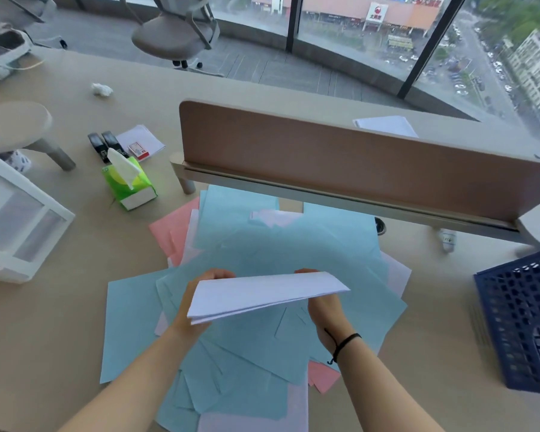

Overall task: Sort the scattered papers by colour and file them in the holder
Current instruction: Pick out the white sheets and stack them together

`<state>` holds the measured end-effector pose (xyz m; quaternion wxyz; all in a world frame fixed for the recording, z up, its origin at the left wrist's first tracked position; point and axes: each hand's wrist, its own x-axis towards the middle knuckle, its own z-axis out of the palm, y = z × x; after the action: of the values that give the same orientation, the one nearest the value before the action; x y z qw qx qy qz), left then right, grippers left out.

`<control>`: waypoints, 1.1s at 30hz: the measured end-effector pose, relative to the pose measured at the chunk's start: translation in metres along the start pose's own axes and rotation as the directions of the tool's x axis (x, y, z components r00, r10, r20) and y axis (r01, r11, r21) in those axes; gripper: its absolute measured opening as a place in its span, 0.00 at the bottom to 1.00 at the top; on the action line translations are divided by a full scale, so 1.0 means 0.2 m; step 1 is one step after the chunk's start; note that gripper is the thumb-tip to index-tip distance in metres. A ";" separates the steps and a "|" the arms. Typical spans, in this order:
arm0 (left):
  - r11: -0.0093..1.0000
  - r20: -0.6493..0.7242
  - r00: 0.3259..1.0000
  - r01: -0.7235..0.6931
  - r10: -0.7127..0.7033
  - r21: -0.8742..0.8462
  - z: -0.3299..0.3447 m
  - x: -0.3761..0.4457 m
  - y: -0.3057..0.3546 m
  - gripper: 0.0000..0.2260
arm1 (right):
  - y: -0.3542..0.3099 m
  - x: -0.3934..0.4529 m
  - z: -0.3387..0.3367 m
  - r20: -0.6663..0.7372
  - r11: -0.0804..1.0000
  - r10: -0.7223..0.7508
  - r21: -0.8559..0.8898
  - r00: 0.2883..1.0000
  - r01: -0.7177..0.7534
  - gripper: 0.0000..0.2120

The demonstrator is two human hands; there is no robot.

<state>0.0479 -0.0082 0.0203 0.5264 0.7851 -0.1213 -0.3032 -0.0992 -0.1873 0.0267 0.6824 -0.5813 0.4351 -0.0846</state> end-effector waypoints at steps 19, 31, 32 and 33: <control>0.943 0.101 0.938 0.334 -0.332 0.000 0.73 0.28 -0.06 0.06 | 0.29 0.44 -1.13 -0.536 0.931 0.335 0.061 0.775 -0.361 0.02; 0.899 0.062 0.898 0.438 -0.436 -0.007 0.96 0.35 -0.12 0.05 | 0.27 0.68 -1.20 -0.351 0.859 0.449 -0.085 0.822 -0.505 0.10; 0.898 0.059 0.897 0.439 -0.438 -0.009 0.96 0.35 -0.12 0.05 | 0.28 0.68 -1.21 -0.337 0.864 0.443 -0.084 0.831 -0.496 0.09; 0.900 0.056 0.899 0.436 -0.435 -0.013 0.97 0.35 -0.12 0.05 | 0.28 0.67 -1.22 -0.325 0.873 0.437 -0.071 0.839 -0.482 0.07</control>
<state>-0.0176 -0.1804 -0.0757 0.4516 0.7777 0.0476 -0.4347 -0.2092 -0.4294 -0.0757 0.5631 -0.4894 0.6653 0.0278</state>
